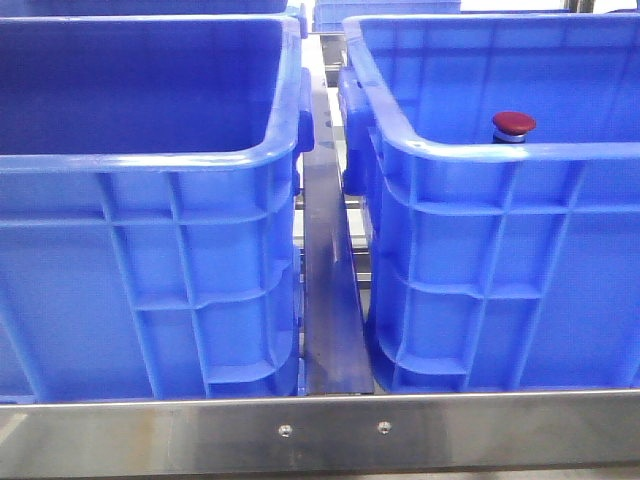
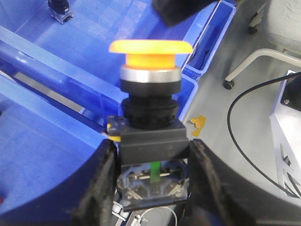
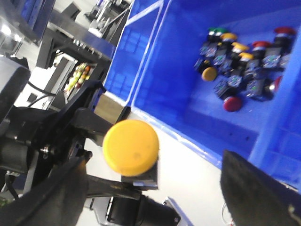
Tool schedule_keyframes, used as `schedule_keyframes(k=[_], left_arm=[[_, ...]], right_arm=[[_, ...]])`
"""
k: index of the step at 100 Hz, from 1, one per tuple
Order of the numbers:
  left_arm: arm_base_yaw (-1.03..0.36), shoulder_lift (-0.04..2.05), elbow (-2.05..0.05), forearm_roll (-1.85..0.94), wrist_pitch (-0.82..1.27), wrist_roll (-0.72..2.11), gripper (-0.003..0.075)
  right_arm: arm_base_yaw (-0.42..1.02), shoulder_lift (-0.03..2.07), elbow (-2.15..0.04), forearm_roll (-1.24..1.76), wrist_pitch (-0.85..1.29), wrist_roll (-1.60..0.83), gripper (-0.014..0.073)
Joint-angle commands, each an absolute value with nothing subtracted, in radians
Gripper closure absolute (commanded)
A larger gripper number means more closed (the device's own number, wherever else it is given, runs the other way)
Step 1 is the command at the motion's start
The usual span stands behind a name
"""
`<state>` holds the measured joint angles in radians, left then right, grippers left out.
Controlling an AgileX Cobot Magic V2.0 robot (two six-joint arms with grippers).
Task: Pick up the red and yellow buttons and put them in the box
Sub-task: 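Pass the yellow button from the left gripper to the right gripper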
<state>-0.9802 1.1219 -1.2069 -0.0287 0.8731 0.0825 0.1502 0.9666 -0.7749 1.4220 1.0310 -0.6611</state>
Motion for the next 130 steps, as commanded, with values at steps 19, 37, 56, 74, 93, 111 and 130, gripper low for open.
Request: schedule_keyframes(k=[19,37,56,74,93,111,130], left_arm=[[-0.987,1.106,-1.234,-0.039,0.802,0.081,0.0739],[-0.987,1.106,-1.234,-0.039,0.802,0.081,0.0739],[-0.987,1.106,-1.234,-0.039,0.802,0.081,0.0739],[-0.987,1.106,-1.234,-0.039,0.802,0.081,0.0727],[-0.987,1.106,-1.234,-0.033,0.802,0.081,0.0468],[-0.987,1.106,-1.234,-0.020,0.800,0.081,0.0106],[-0.964,1.106,-1.234,0.000,0.802,0.053,0.0043]], right_arm=[[0.289,1.065,-0.877,1.500,0.991,-0.703,-0.0003],[0.344,1.124,-0.924,1.500,0.992,-0.713,-0.0003],[0.349,1.133,-0.934,1.498,1.001,-0.714,0.0149],[0.349,1.133,-0.934,1.498,1.017,-0.716,0.0403],[0.349,1.133,-0.934,1.498,1.010,-0.725,0.0416],[0.349,1.133,-0.934,1.498,0.977,-0.754,0.0416],[0.335,1.132,-0.935,1.499,0.904,-0.799,0.0416]])
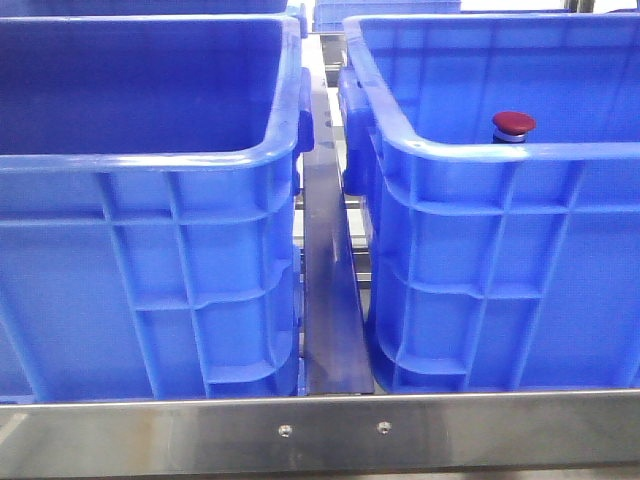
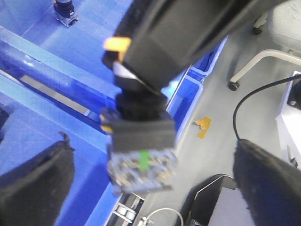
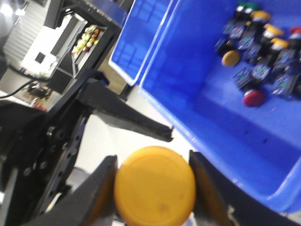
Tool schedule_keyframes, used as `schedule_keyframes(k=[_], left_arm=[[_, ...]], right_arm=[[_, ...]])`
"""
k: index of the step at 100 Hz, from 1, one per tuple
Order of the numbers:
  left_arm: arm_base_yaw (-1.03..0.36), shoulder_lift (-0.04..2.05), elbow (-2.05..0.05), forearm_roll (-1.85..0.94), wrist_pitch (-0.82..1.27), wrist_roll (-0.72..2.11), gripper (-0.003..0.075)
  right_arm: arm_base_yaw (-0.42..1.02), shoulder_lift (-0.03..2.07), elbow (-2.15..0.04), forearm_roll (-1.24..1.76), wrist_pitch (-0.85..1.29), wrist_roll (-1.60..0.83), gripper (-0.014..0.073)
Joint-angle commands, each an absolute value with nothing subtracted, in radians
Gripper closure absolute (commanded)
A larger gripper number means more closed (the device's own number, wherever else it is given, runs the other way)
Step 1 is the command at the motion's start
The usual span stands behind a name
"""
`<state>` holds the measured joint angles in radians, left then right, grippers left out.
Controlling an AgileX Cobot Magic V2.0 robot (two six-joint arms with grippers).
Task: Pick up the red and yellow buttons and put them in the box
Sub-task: 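Pass the yellow button from the left gripper to the right gripper, then lower the yellow button into the crate beside the red one and release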
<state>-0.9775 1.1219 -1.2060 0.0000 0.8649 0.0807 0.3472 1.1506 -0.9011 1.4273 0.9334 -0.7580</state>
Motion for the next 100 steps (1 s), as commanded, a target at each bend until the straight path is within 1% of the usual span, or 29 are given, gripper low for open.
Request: schedule_keyframes(k=[1,20,34,53,80,90,100], left_arm=[[-0.961,1.106,-1.234,0.000,0.802,0.051,0.0044],[-0.880,1.083,-1.234,0.000,0.804,0.034,0.0048],[-0.782,1.034,-1.229,0.012,0.810,0.019,0.0049],[-0.577,0.934,-1.176,0.039,0.810,-0.021,0.0048],[-0.221,0.721,-1.006,0.082,0.810,-0.060,0.0048],[-0.128,0.647,-0.949,0.082,0.810,-0.060,0.0048],[-0.079,0.588,-0.907,0.072,0.810,-0.060,0.0049]], right_arm=[[0.332,1.132,-0.935,1.499,0.902,-0.801,0.0416],[0.259,1.110,-0.940,1.498,0.830,-0.860,0.0416],[0.172,1.068,-0.948,1.496,0.791,-0.897,0.0416],[0.049,1.018,-0.948,1.435,0.790,-0.900,0.0416],[-0.072,0.957,-0.948,1.332,0.766,-0.900,0.0416],[-0.102,0.943,-0.948,1.284,0.739,-0.900,0.0416],[-0.126,0.934,-0.948,1.243,0.718,-0.900,0.0416]])
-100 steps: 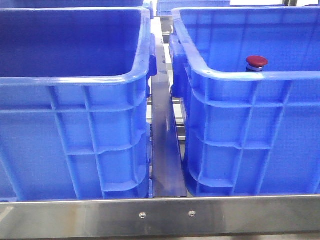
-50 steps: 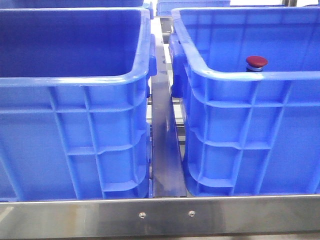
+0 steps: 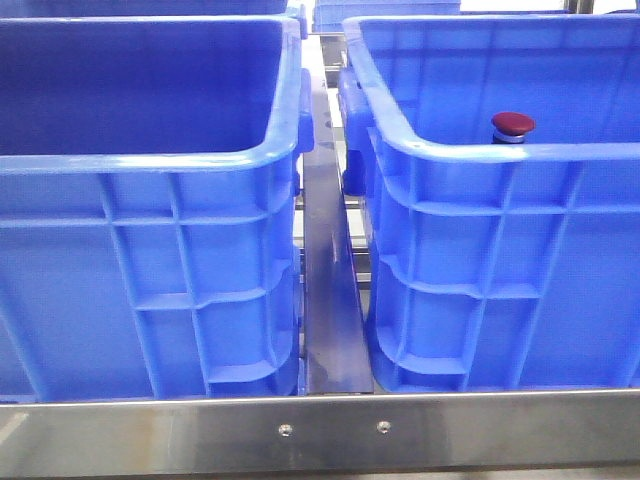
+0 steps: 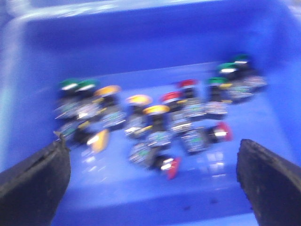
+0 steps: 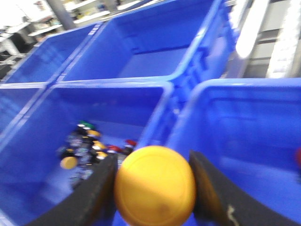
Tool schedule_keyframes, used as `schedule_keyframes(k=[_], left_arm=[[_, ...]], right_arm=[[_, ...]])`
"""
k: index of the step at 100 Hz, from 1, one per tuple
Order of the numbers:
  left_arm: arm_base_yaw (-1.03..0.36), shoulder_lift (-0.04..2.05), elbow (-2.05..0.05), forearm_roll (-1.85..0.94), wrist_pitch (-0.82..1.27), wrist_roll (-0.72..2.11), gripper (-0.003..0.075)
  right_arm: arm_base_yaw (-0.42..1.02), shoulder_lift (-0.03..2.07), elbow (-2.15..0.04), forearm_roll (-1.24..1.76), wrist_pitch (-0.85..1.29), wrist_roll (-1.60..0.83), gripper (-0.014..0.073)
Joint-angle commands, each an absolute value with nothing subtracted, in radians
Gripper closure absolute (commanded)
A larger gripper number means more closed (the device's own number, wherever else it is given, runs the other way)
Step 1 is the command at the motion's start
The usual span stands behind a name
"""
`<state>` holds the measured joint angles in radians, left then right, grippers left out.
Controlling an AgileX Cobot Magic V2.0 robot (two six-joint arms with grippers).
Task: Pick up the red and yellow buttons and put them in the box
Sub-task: 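Lower the yellow button into the crate beside the red one and release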
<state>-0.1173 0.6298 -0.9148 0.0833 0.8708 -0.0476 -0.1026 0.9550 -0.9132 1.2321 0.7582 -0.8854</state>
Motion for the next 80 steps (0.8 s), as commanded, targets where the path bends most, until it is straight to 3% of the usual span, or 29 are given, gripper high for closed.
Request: schedule_keyframes(k=[1,16,28,40,56,80], left_arm=[[-0.074,0.579,-0.904,0.072,0.810,-0.060,0.0049],[-0.063,0.511,-0.864,0.072,0.800,-0.060,0.0055],[-0.063,0.486,-0.854,0.072,0.799,-0.058,0.0134],[-0.063,0.479,-0.854,0.072,0.799,-0.058,0.0338],[-0.063,0.479,-0.854,0.072,0.799,-0.058,0.0741],[-0.063,0.479,-0.854,0.072,0.799,-0.058,0.0739]], right_arm=[[-0.129,0.934,-0.948,1.241,0.716,-0.900,0.0416],[-0.154,0.934,-0.948,1.207,0.695,-0.900,0.0416],[-0.159,0.934,-0.948,1.195,0.638,-0.900,0.0416],[-0.159,0.935,-0.948,1.150,0.550,-0.900,0.0416],[-0.159,0.947,-0.945,1.053,0.434,-0.900,0.0416],[-0.159,1.088,-0.941,1.034,0.261,-0.900,0.0416]])
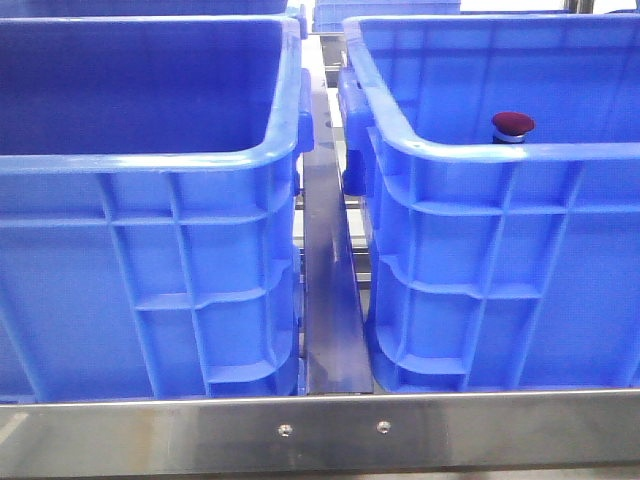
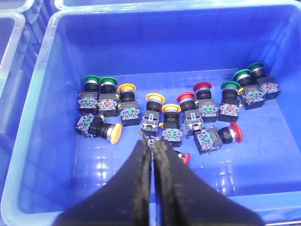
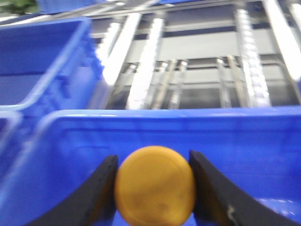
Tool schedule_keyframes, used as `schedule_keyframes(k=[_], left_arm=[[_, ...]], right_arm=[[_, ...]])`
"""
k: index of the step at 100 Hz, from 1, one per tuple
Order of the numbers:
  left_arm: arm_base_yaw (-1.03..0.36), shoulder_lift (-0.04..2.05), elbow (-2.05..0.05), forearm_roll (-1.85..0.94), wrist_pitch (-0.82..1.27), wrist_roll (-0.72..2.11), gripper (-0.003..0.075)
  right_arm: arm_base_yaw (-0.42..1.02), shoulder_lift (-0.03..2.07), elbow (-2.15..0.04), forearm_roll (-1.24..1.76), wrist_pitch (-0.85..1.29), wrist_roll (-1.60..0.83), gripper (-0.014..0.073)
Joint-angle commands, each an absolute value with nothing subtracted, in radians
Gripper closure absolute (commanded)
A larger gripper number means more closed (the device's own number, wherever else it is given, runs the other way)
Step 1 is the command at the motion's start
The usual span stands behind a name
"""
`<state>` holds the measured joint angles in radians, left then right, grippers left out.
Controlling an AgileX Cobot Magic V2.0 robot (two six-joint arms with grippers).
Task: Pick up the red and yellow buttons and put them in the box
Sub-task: 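Lower the yellow button into the crate beside the red one and release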
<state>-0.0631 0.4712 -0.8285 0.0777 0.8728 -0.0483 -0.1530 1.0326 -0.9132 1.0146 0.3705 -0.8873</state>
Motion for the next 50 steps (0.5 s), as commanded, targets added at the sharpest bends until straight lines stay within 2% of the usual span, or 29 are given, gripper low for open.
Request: schedule_keyframes(k=[1,21,50], left_arm=[[-0.063,0.479,-0.854,0.072,0.799,-0.058,0.0739],[-0.063,0.479,-0.854,0.072,0.799,-0.058,0.0739],[-0.063,0.479,-0.854,0.072,0.799,-0.058,0.0739]], right_arm=[[-0.159,1.094,-0.941,1.034,0.256,-0.900,0.0416],[-0.159,1.285,-0.944,1.034,0.126,-0.915,0.0416],[-0.159,1.498,-1.010,1.034,0.086,-0.916,0.0416]])
